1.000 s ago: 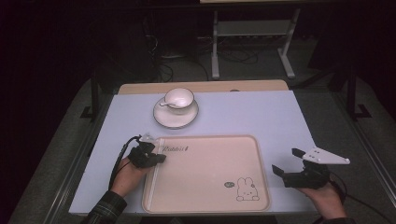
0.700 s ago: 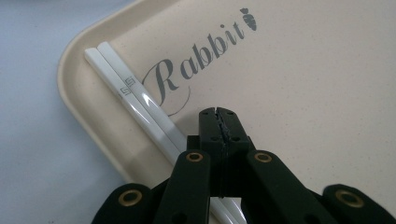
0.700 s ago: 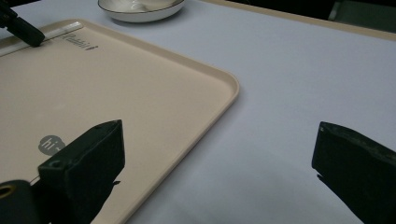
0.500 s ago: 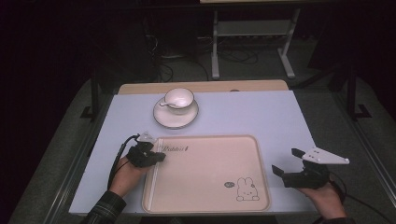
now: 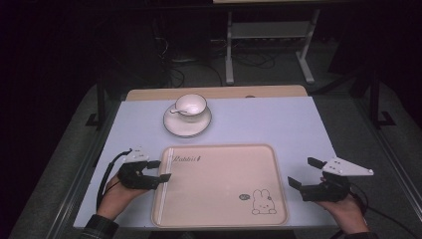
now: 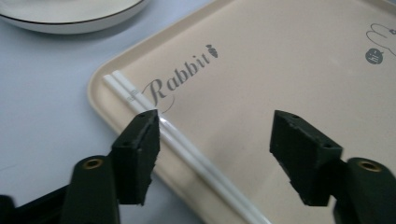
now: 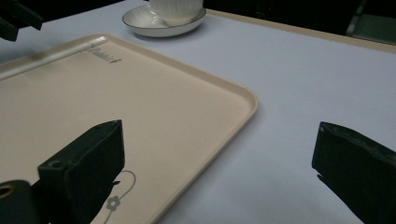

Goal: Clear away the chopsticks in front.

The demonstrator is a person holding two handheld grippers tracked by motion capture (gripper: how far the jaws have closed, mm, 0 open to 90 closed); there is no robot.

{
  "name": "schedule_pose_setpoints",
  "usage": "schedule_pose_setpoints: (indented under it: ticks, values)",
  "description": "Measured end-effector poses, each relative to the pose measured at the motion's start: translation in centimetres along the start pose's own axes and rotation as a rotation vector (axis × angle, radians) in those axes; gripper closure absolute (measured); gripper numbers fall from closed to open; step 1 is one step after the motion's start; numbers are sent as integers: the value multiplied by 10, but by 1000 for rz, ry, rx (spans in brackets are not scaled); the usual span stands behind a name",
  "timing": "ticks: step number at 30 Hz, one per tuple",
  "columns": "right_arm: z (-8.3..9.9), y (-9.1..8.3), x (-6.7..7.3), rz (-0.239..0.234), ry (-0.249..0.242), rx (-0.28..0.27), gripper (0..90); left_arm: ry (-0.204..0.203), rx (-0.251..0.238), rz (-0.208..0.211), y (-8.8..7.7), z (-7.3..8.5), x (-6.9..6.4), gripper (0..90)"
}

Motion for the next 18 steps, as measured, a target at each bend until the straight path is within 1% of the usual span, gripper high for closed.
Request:
schedule_pose_setpoints:
  ticks: [3,4,5,6,7,8,9,12,13,18]
  values:
    - [-1,0,1,-12,-2,-13,17,-11,-43,-14,-11,7,3,237]
    - [-1,1,1,-14,-7,-14,17,-16,-72,-23,-15,11,4,205]
    - [-2,1,1,-16,-10,-15,17,-16,-72,-23,-15,11,4,153]
    - [-2,2,2,-18,-11,-15,17,-19,-97,-37,-20,16,5,133]
    - [-3,2,2,-18,-14,-16,17,-21,-107,-37,-22,19,6,119]
    - [-3,2,2,-18,-12,-17,17,-21,-107,-37,-22,19,6,110]
    - [-4,2,2,-19,-13,-21,17,-30,-123,-34,-25,23,7,103]
    - [-4,3,2,-20,-16,-22,17,-21,-135,-38,-27,29,8,98]
    - [-4,3,2,-21,-17,-20,17,-21,-136,-46,-27,29,9,98]
    - [-5,4,2,-21,-21,-19,16,-14,-142,-48,-27,28,9,100]
Point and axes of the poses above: each handheld gripper's, and its own axes: y roughly forward along the jaws, z roughly out of its underside, x roughly to its left, the point moved 2 cm from there along y, roughly forward along the jaws, and after that the axes turned 13 degrees about -y, right-handed, at the moved point
